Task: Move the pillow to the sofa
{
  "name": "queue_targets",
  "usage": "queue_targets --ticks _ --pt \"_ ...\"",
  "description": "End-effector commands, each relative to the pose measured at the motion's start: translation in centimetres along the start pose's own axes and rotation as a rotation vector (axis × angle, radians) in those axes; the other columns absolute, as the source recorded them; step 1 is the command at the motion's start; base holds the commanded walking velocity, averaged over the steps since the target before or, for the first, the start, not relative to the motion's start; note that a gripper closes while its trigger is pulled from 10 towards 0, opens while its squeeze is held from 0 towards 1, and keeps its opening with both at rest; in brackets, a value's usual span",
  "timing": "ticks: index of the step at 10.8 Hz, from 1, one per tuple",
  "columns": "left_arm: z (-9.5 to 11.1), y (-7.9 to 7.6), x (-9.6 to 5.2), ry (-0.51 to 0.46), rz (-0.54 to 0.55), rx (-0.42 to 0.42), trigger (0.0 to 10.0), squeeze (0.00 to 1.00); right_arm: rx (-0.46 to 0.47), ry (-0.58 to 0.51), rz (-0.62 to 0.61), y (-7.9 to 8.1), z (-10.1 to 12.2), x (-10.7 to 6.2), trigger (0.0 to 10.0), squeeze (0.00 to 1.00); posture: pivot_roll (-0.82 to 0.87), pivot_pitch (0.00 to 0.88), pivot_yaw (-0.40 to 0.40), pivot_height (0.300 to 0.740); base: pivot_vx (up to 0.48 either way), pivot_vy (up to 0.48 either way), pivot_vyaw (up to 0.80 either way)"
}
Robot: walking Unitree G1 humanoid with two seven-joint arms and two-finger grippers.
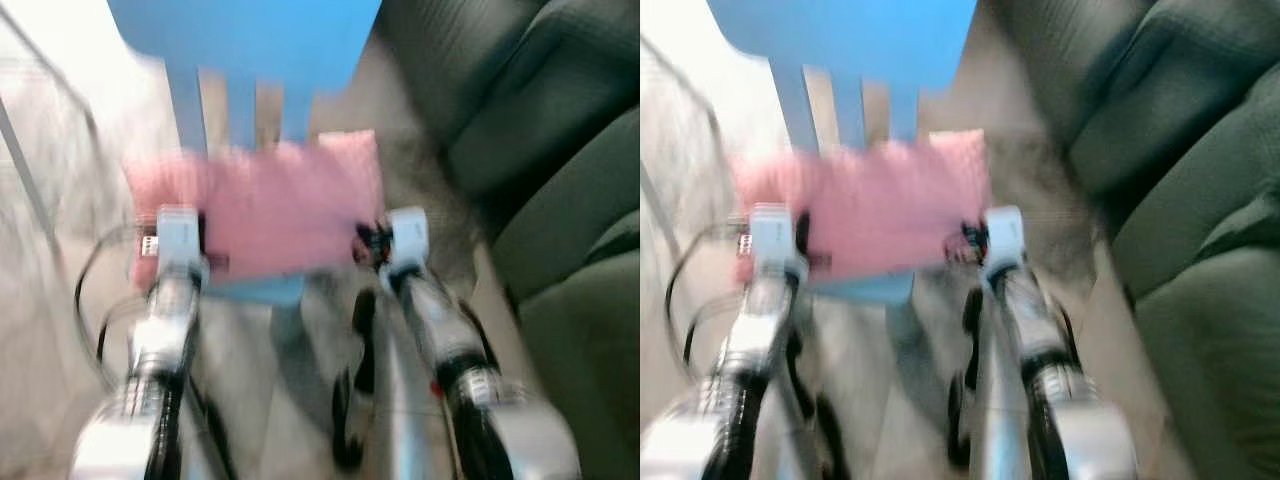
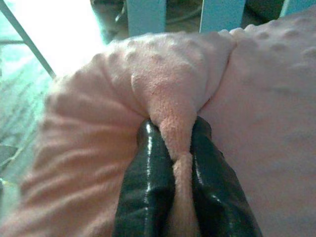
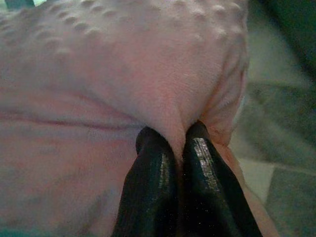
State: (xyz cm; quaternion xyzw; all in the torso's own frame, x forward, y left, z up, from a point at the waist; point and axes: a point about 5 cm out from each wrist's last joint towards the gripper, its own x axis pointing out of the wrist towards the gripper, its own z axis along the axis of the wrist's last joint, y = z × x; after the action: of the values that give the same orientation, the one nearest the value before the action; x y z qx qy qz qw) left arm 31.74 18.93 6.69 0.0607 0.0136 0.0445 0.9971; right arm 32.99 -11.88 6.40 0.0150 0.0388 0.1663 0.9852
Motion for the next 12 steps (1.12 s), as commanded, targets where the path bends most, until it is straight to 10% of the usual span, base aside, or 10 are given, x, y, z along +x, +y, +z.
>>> queue_targets --ticks 1,5,6,7,8,12 --pt "0.1 0.7 -1.2 -0.043 0.014 0.021 0.0 0.00 -0.045 -0.056 -0.039 -1.0 0.2 -1.2 0.0 0.00 0.05 0.000 -0.087 0.450 0.000 0.000 0.00" --pt "1.1 0.9 -7.4 -0.113 -0.032 0.046 0.0 0.00 -0.171 -0.114 -0.089 -1.3 -0.8 -7.0 0.0 0.00 0.08 0.000 -0.079 0.450 0.000 0.000 0.00" --pt "0.3 1.2 -10.0 -0.076 -0.065 0.071 0.0 0.00 -0.204 -0.100 -0.112 -1.2 -1.3 -9.3 1.4 0.00 0.07 0.000 -0.071 0.450 0.000 0.000 0.00" --pt "-0.4 1.5 -10.6 -0.040 -0.053 0.082 4.3 0.00 -0.219 -0.060 -0.139 -1.2 -1.9 -10.1 9.7 0.00 0.06 0.000 -0.066 0.450 0.000 0.000 0.00" --pt "-0.6 1.3 -10.3 -0.028 -0.050 0.088 10.0 0.00 -0.206 -0.052 -0.129 -0.8 -2.2 -10.3 10.0 0.00 0.05 0.000 -0.065 0.450 0.000 0.000 0.00" --pt "-0.1 -0.6 -9.3 -0.001 -0.126 0.095 10.0 0.00 -0.162 -0.031 -0.117 -0.3 -1.7 -11.0 10.0 0.00 0.02 0.021 -0.059 0.450 0.000 0.000 0.00"
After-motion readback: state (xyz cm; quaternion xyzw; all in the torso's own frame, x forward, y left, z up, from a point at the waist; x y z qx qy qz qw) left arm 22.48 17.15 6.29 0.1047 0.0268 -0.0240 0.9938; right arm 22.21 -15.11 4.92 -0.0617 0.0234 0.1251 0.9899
